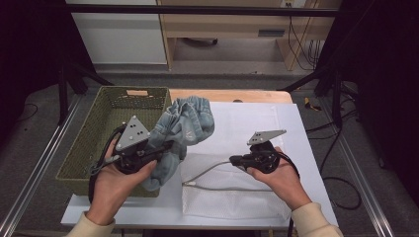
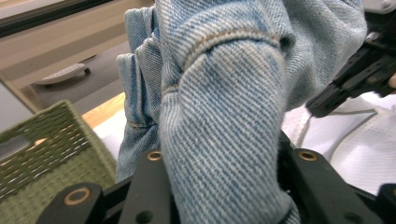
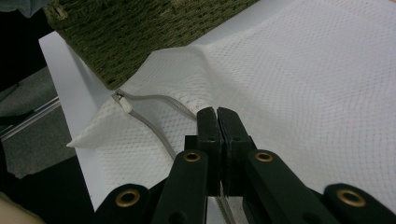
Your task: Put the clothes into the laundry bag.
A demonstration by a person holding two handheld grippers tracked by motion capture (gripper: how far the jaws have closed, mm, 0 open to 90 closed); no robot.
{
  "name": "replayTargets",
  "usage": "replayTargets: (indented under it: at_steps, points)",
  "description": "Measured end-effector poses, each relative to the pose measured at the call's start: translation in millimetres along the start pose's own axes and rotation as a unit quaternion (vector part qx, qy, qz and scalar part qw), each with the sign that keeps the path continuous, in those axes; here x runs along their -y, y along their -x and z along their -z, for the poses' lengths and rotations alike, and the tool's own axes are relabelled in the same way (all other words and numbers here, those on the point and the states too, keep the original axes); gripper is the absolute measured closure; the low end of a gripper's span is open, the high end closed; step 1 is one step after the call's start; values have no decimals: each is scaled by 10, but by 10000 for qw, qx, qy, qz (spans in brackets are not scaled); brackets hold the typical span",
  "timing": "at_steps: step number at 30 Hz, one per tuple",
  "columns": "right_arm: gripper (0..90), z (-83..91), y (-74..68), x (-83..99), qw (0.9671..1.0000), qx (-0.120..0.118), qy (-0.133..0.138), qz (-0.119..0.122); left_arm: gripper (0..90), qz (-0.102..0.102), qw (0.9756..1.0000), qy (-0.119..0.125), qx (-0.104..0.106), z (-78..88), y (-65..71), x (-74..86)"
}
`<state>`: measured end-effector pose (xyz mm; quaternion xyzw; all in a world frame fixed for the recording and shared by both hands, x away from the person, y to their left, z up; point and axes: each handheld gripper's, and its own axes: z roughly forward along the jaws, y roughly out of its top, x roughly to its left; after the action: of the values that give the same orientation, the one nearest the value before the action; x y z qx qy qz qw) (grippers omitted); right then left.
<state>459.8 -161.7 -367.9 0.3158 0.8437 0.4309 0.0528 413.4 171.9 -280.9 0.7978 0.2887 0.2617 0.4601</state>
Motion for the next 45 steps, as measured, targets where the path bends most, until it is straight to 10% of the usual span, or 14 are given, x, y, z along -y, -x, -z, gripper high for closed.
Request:
replayTargets:
  at_steps: [45]
  points:
    - [889, -18, 144, 24, 9997, 45, -4, -226, 643, 24, 9983, 294, 509, -226, 444, 41]
